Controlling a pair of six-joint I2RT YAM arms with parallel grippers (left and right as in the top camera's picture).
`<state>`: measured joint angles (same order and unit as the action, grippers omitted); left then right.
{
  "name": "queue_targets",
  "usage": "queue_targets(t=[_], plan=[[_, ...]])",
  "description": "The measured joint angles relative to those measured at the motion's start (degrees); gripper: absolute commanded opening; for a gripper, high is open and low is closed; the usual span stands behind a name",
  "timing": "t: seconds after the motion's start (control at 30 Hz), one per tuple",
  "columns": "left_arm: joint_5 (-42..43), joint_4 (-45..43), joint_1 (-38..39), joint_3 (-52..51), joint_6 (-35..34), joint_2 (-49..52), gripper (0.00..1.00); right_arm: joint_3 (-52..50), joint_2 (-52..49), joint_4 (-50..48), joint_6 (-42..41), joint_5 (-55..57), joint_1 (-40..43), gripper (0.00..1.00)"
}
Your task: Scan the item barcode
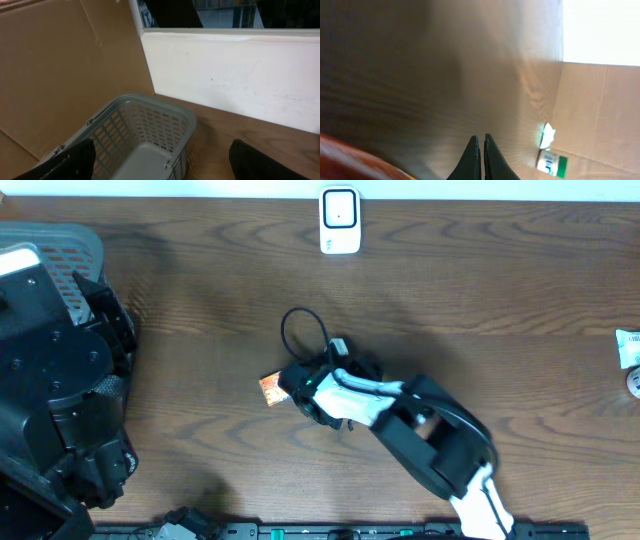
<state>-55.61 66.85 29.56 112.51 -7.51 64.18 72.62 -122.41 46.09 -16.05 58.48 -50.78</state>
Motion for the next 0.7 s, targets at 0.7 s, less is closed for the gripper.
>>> queue_targets(t=[0.7], plan=[[0.0,0.02,0.0,0.0,0.0,0.0,0.86,0.11,25.27,-0.09,-3.72,-51.39,4.48,0.01]])
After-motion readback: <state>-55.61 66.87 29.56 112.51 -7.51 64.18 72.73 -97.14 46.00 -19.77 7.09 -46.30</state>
